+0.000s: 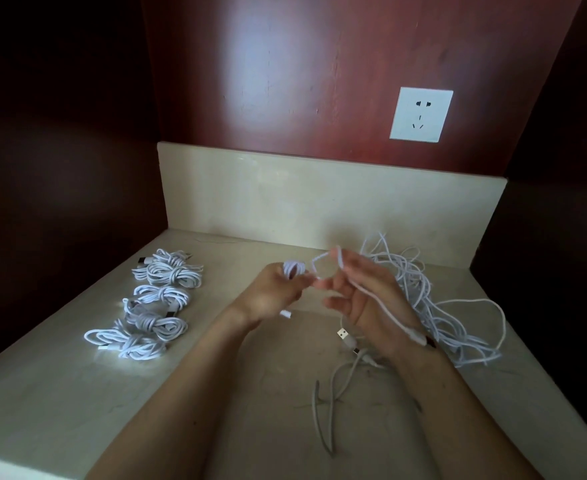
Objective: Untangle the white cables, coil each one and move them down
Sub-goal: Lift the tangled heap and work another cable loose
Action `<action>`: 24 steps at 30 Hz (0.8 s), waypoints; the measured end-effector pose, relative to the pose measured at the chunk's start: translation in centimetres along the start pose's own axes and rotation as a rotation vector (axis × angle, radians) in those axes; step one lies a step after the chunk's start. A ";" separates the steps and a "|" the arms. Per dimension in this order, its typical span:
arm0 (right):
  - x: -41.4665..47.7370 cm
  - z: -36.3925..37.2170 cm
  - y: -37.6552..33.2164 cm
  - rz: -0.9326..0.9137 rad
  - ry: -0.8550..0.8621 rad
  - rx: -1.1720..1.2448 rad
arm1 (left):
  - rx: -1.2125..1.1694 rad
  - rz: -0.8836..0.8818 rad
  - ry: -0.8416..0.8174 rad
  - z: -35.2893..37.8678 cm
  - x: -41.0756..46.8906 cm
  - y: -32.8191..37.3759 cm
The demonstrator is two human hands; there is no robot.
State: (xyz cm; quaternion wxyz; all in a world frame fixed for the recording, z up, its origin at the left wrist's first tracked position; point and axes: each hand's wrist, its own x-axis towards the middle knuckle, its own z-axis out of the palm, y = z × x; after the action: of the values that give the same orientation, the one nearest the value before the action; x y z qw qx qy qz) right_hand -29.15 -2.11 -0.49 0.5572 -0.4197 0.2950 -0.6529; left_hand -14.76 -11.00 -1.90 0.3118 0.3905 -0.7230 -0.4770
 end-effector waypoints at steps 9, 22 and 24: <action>1.1 -1.7 -0.1 -0.054 0.253 0.063 | -0.198 0.132 -0.336 0.0 -0.8 0.6; 0.9 -0.2 2.6 -0.117 0.262 -0.570 | -0.492 0.116 0.072 0.2 -0.1 1.1; 0.7 -0.3 2.8 -0.209 0.298 -0.594 | -0.401 0.125 0.063 0.5 -0.4 1.2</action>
State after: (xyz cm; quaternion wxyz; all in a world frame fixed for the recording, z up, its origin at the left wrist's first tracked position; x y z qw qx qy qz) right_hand -28.07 -3.44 -2.87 0.2914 -0.4915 0.5058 -0.6463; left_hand -15.31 -10.17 -0.96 0.4345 0.2899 -0.6263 -0.5787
